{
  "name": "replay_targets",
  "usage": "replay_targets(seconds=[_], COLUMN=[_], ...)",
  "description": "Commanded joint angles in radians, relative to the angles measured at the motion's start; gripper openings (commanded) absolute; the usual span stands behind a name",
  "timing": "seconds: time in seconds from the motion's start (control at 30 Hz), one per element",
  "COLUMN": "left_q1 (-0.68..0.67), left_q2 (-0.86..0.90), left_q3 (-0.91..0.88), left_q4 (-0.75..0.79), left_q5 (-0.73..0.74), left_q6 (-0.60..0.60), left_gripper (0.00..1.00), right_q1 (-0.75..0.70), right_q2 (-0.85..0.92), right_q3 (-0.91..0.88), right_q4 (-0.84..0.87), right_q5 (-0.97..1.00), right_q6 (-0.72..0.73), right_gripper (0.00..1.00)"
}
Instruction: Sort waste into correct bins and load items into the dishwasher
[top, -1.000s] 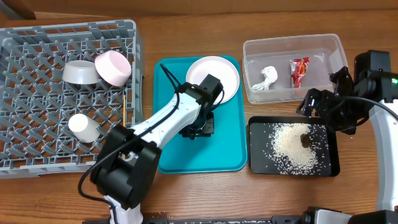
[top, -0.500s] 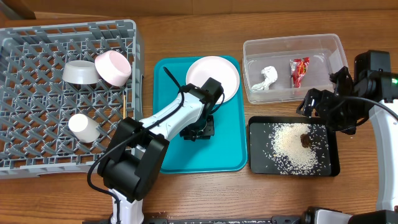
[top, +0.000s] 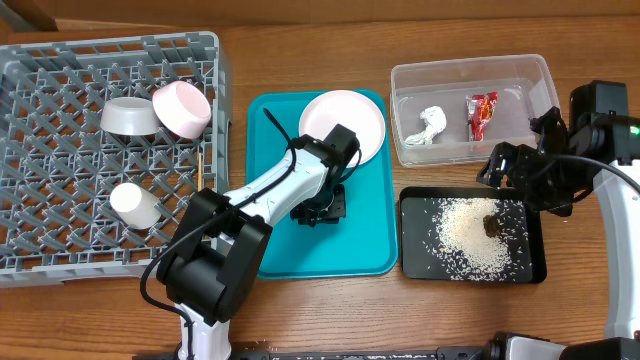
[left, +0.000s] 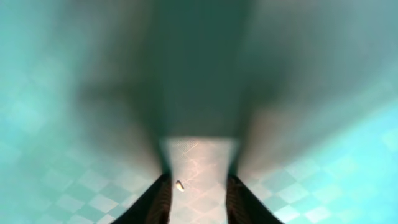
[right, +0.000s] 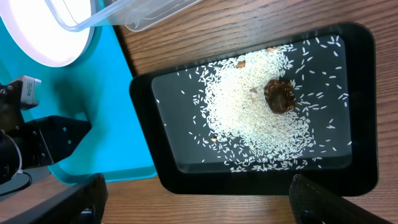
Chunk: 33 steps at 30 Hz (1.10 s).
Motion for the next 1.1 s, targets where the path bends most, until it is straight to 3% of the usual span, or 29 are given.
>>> replay_targets(seconds=[0.0,0.47,1.07], left_q1=[0.006,0.006,0.004], left_q2=[0.013,0.013,0.013], left_q3=[-0.013,-0.013,-0.022], left_q4=[0.0,-0.051,-0.01], left_q5=[-0.021,-0.022,-0.055], left_q6=[-0.011,-0.011,0.008], left_gripper=[0.22,0.18,0.16], right_q1=[-0.001,-0.001,-0.001], right_q2=[-0.008,-0.008,-0.008], right_q3=[0.019,0.019,0.019], right_q4=[0.004,0.004,0.0], right_q5=[-0.008,-0.008,-0.008], right_q6=[0.003,0.003,0.003], right_gripper=[0.95,0.95,0.95])
